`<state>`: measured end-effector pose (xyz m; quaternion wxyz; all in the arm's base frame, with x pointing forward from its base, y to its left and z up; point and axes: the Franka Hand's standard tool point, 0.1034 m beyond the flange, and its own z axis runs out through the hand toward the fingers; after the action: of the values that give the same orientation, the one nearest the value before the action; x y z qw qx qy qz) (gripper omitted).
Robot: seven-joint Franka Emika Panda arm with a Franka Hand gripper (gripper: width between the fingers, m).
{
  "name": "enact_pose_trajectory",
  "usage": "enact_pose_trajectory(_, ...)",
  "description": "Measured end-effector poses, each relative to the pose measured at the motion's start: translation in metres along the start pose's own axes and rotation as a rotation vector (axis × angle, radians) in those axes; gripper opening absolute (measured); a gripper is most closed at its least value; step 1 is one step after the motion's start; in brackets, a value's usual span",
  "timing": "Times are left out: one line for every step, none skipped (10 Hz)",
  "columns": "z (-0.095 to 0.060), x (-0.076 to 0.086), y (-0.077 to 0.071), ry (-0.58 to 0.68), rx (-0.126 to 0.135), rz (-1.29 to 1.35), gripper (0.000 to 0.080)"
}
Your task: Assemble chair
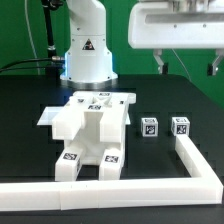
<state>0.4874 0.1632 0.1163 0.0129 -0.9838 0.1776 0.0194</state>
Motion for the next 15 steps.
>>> enact_pose_trajectory(0.016,-0.009,-0.004,0.005,-0.008,0.017,0.0649)
enact_pose_trajectory(0.023,-0.013,-0.009,0.010,-0.011,0.017,0.0649)
enact_pose_trajectory(0.020,-0.011,-0.009,0.011,-0.008,0.007,0.0649)
enact_pose_trajectory(0.021,-0.011,-0.008,0.012,-0.007,0.008,0.0649)
enact_pose_trajectory(0.021,-0.011,-0.008,0.012,-0.008,0.008,0.0649)
enact_pose_trajectory(0.024,-0.010,-0.008,0.021,-0.003,0.008,0.0649)
enact_pose_trajectory(0.036,-0.014,-0.004,0.053,0.008,0.011,0.0649)
enact_pose_trajectory(0.049,-0.022,-0.003,0.047,-0.004,0.006,0.0649)
enact_pose_trajectory(0.060,-0.024,-0.003,0.050,-0.011,-0.001,0.0649)
enact_pose_trajectory(0.068,-0.023,-0.003,0.064,-0.009,-0.002,0.0649)
enact_pose_trajectory(0.079,-0.025,-0.003,0.067,-0.012,-0.006,0.0649)
enact_pose_trajectory(0.090,-0.029,-0.005,0.067,-0.018,-0.012,0.0649)
enact_pose_trajectory(0.095,-0.030,-0.005,0.066,-0.022,-0.017,0.0649)
enact_pose_trajectory(0.099,-0.032,-0.004,0.065,-0.024,-0.019,0.0649)
enact_pose_trajectory(0.102,-0.035,-0.004,0.059,-0.029,-0.021,0.0649)
